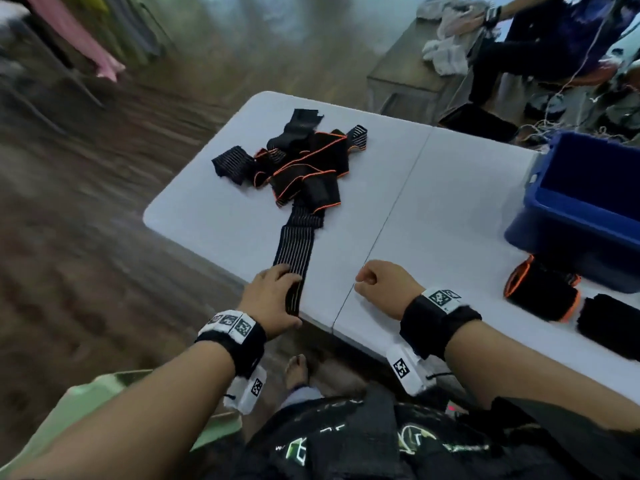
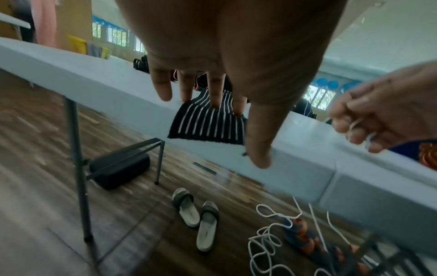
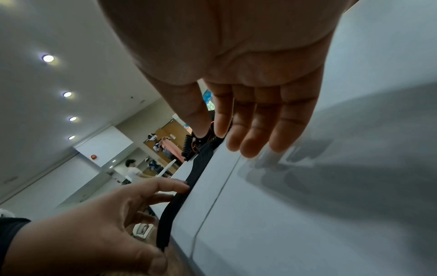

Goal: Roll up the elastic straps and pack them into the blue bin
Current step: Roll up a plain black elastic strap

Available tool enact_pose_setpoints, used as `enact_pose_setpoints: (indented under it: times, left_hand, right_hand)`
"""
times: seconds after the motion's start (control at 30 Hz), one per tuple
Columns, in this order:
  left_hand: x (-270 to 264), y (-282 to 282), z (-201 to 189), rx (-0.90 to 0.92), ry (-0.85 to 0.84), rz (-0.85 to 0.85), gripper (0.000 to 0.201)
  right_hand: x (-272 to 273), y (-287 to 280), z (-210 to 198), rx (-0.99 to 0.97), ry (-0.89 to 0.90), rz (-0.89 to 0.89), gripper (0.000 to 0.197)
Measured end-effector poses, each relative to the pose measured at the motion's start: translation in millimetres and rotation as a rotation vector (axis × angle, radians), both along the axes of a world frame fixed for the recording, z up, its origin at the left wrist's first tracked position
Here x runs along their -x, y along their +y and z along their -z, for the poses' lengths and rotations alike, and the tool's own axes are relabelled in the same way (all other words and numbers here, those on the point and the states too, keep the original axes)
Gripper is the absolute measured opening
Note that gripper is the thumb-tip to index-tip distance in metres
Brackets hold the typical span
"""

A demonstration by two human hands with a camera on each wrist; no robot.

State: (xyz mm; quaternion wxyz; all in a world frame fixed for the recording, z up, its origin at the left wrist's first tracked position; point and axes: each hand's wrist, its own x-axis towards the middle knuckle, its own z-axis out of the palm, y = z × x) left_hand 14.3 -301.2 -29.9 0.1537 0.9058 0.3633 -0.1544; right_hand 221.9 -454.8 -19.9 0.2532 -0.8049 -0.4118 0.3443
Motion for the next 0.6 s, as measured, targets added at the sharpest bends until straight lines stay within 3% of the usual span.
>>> enact_pose_setpoints:
  times: [0.1,0.33,0.5,0.6]
  left_hand:
    - [2,-3,4,-0.052,-0.044,0.013,0.074]
    - [1,2,-4,0.108,-0.307,-0.103,0.031]
    - [1,8,-11,0.167,-0.519,-0.205,0.016]
    - [-5,24,-12,0.224,-0.598,-0.226,0.015]
  right_hand:
    - [7,15,-2,0.002,-0.003,-0.043,0.01]
    - [18,34,-5,0.004,0.041,-0.078,0.01]
    - [29,50,-14,-0.039,0.143,-0.102,0.029]
    - [36,65,-21,-0.068,0.09,-0.089,0.01]
